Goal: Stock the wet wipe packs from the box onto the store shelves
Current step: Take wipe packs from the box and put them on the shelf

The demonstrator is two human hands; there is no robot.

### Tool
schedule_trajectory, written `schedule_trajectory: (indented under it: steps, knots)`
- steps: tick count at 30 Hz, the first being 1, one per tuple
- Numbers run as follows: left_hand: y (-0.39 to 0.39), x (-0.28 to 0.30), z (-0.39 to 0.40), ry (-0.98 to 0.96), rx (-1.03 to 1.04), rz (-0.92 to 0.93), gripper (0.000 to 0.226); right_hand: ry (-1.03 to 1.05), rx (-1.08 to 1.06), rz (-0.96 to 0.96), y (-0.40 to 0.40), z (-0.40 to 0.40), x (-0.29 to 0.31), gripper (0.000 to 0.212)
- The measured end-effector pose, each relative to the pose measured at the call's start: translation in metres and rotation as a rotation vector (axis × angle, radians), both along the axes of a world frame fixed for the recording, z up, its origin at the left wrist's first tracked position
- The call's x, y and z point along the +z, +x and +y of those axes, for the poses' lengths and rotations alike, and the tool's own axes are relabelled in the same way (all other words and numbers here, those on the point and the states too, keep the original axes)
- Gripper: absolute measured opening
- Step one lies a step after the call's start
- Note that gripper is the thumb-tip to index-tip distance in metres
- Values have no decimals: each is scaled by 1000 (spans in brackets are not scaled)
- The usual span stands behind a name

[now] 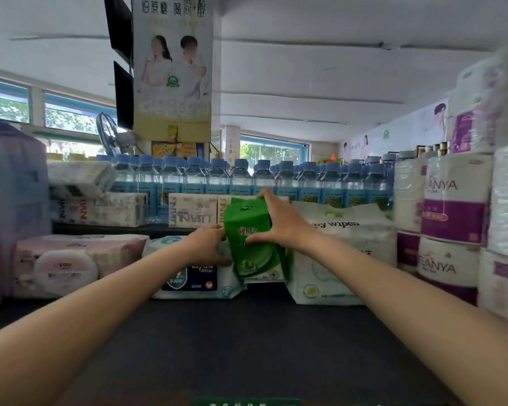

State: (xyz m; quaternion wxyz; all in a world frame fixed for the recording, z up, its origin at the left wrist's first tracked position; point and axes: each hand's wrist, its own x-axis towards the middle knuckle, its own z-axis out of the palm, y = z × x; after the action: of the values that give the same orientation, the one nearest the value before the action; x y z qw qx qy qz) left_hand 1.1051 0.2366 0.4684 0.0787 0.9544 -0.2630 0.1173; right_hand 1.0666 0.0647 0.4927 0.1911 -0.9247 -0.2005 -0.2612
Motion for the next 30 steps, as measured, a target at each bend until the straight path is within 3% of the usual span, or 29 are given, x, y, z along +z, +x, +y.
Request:
schedule_trajectory:
  steps: [2, 5, 7, 11, 15, 20, 24, 26, 30]
  knots:
    - [0, 1, 0, 10, -8, -9, 63, -198, -97, 36, 2, -6, 2, 77]
    - [1, 5, -1, -31, -26, 66, 54, -713, -377, -35, 4, -20, 10, 84]
    - [0, 11, -2, -100, -36, 149, 51, -832, -455, -62, 6, -22, 12, 85]
    - [-1, 15, -10, -167, -32, 121, 47, -902, -485, 4, 8, -14, 14, 78]
    - [-6, 13, -14, -124, -40, 92, 45, -786, -456, 155, 4, -3, 17, 78]
    - [-19, 14, -6, -49, -89, 34, 44, -884, -557, 56, 0, 16, 11, 60]
    - [-31, 20, 3, -80, -168, -24, 37, -805, -632, 34, -21, 21, 15, 68]
    - [-41, 22, 3, -107, -217, -70, 34, -751, -639, -29, -43, 23, 19, 61]
    - [-77, 25, -8, -156, -362, -114, 29, -719, -752, 33, -109, 32, 20, 50]
